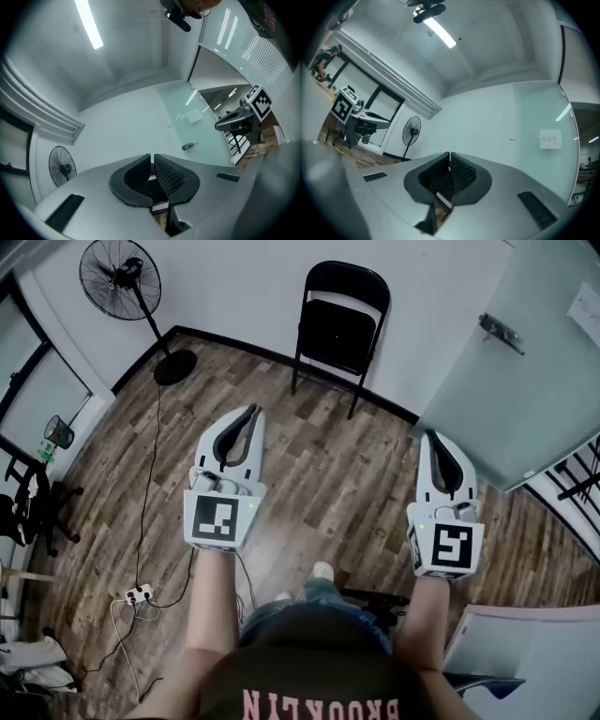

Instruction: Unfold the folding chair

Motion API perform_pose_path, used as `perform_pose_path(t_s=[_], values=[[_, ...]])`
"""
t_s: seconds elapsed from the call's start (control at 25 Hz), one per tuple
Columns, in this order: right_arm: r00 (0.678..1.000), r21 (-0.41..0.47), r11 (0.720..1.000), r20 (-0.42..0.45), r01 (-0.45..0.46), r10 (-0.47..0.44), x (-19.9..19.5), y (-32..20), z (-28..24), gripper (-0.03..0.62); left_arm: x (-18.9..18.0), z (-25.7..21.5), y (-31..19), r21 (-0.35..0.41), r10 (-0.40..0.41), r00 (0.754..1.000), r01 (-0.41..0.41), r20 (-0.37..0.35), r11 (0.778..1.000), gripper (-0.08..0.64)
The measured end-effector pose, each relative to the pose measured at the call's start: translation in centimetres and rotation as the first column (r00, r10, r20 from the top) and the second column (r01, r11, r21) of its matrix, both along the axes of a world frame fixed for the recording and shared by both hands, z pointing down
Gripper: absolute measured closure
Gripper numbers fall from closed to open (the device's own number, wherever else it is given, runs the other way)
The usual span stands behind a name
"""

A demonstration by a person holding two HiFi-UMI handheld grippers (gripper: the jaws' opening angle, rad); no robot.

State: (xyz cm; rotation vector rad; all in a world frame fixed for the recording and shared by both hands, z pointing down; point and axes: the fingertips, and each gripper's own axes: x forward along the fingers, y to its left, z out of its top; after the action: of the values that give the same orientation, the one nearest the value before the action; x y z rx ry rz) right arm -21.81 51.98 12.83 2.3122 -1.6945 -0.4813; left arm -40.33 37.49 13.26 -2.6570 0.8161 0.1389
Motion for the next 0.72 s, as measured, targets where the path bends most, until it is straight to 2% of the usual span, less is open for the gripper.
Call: perform_pose_path(t_s=[0.04,0.08,0.12,0.24,0.28,0.32,0.36,0.48,0.72], values=[[1.0,0.0,1.0,0.021,0.014,-0.014,0.3,-0.2,0.3,0.578,0.3,0.3,0.0,-0.016,0.007,1.0,-0.007,0.0,1.0,0.56],[0.998,0.004,0.999,0.049,0.034,-0.034,0.6,-0.4,0.7,0.502,0.7,0.7,0.0,-0.032,0.015,1.0,-0.015,0.005,0.999,0.545],[0.995,0.011,0.999,0.085,0.054,-0.054,1.1,-0.6,1.0,0.41,1.3,1.2,-0.1,-0.046,0.027,0.999,-0.027,0.016,0.999,0.485],[0.981,0.046,0.996,0.173,0.078,-0.085,3.0,-1.2,1.3,0.214,3.2,2.1,-0.9,-0.078,0.042,0.999,-0.04,0.032,0.996,0.165],[0.979,0.053,0.995,0.182,0.079,-0.087,3.6,-1.5,1.4,0.132,3.6,2.1,-1.3,-0.092,0.034,0.999,-0.032,0.023,0.995,0.083],[0.98,0.051,0.995,0.18,0.08,-0.088,4.2,-1.8,1.5,0.051,4.0,2.2,-1.8,-0.11,0.022,1.0,-0.021,0.01,0.994,0.026],[0.981,0.04,0.996,0.172,0.081,-0.087,4.7,-2.2,1.8,0.017,4.4,2.2,-2.2,-0.129,0.007,1.0,-0.007,-0.005,0.992,-0.004],[0.985,0.0,0.996,0.15,0.089,-0.088,6.4,-3.2,2.7,0.017,6.0,2.4,-3.3,-0.164,-0.029,0.999,0.026,-0.019,0.986,-0.012],[0.978,-0.004,0.992,0.17,0.122,-0.12,10.6,-4.7,2.6,0.017,9.6,2.2,-4.5,-0.165,-0.06,0.998,0.059,0.0,0.985,-0.012]])
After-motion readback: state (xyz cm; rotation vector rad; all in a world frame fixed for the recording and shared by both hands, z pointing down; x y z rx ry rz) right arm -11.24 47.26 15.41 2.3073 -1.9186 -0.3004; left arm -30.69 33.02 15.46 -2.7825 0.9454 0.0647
